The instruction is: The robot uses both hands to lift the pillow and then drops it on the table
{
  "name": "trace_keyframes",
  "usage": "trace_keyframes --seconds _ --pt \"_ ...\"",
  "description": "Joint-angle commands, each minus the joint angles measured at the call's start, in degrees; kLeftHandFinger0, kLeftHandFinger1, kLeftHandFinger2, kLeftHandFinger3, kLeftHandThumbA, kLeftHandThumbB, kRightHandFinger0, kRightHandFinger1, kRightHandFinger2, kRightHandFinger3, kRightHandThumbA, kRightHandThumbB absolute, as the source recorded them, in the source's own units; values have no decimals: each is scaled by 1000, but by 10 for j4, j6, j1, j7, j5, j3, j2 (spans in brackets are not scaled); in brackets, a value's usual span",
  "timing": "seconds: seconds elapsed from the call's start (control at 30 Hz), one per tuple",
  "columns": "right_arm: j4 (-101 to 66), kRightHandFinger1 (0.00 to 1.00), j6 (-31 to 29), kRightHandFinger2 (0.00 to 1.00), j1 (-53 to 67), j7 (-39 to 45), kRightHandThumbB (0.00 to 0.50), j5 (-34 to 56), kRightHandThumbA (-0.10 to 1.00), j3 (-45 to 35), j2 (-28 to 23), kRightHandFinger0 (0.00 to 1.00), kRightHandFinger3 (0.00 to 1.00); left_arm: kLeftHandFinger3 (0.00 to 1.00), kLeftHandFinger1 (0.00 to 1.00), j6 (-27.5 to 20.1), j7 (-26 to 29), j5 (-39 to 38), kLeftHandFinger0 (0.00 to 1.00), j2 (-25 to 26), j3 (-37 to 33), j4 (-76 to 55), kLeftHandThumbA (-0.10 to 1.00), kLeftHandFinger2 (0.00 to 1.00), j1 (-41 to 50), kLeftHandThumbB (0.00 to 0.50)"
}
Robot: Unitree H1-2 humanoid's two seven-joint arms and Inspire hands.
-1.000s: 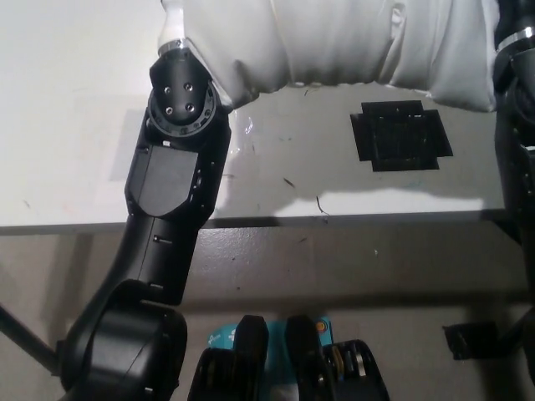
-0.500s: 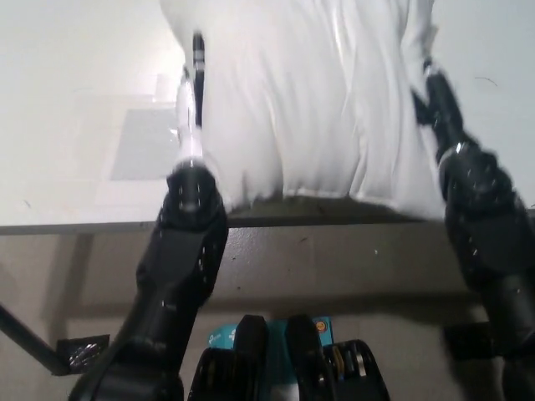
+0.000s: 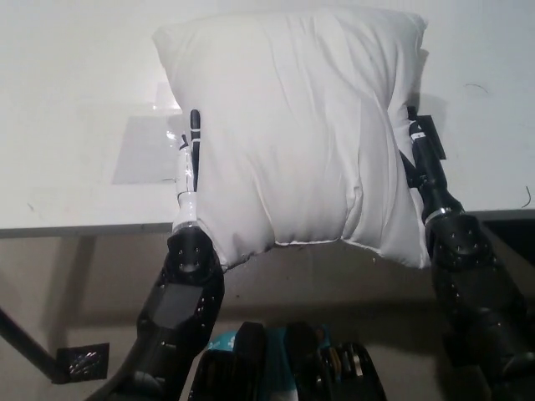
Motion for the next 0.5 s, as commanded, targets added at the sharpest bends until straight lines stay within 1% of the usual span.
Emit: trace_keyframes --seconds 0.0,0.03,0.07,0.1,0.13,0.23,0.27,0.3,0.33,0.4,0.43,0.47 --pt "-5 1000 -10 1000 20 54 425 -4 1000 24 50 1000 1000 1000 1000 -3 -58 7 1000 -43 -25 -10 1000 1000 6 201" --pt "-19 1000 -9 1000 21 53 440 -2 1000 23 50 1000 1000 1000 1000 -2 -59 8 1000 -42 -26 -19 1000 1000 6 186" --pt "-51 1000 -2 1000 23 53 434 0 1000 24 47 1000 1000 1000 1000 2 -62 5 1000 -41 -28 -40 1000 1000 5 172" --pt "-58 1000 0 1000 24 52 430 -1 1000 25 46 1000 1000 1000 1000 3 -63 4 1000 -41 -28 -44 1000 1000 6 169" --pt "-90 1000 9 1000 29 51 444 -2 1000 28 43 1000 1000 1000 1000 10 -64 4 1000 -40 -30 -66 1000 1000 8 177" --pt "-133 1000 22 1000 39 50 449 -2 1000 30 37 1000 1000 1000 1000 22 -59 11 1000 -39 -36 -93 1000 1000 13 191" --pt "-180 1000 37 1000 45 48 463 -9 1000 35 30 1000 1000 1000 1000 25 -62 15 1000 -34 -43 -126 1000 1000 16 201" --pt "-210 1000 48 1000 49 45 462 -15 1000 38 26 1000 1000 1000 1000 29 -65 16 1000 -30 -47 -146 1000 1000 18 184" --pt "-242 1000 56 1000 53 39 434 -23 1000 42 22 1000 1000 1000 1000 35 -66 19 1000 -25 -50 -167 1000 1000 19 176" --pt "-288 1000 76 1000 55 35 423 -34 1000 45 11 1000 1000 1000 1000 41 -70 19 1000 -20 -54 -201 1000 1000 21 170" --pt "-326 1000 95 1000 57 33 412 -40 1000 47 3 1000 1000 1000 1000 46 -77 15 1000 -15 -56 -228 1000 1000 23 181" --pt "-338 1000 102 1000 58 33 399 -42 1000 47 0 1000 1000 1000 1000 51 -78 18 1000 -12 -58 -236 1000 1000 23 196"
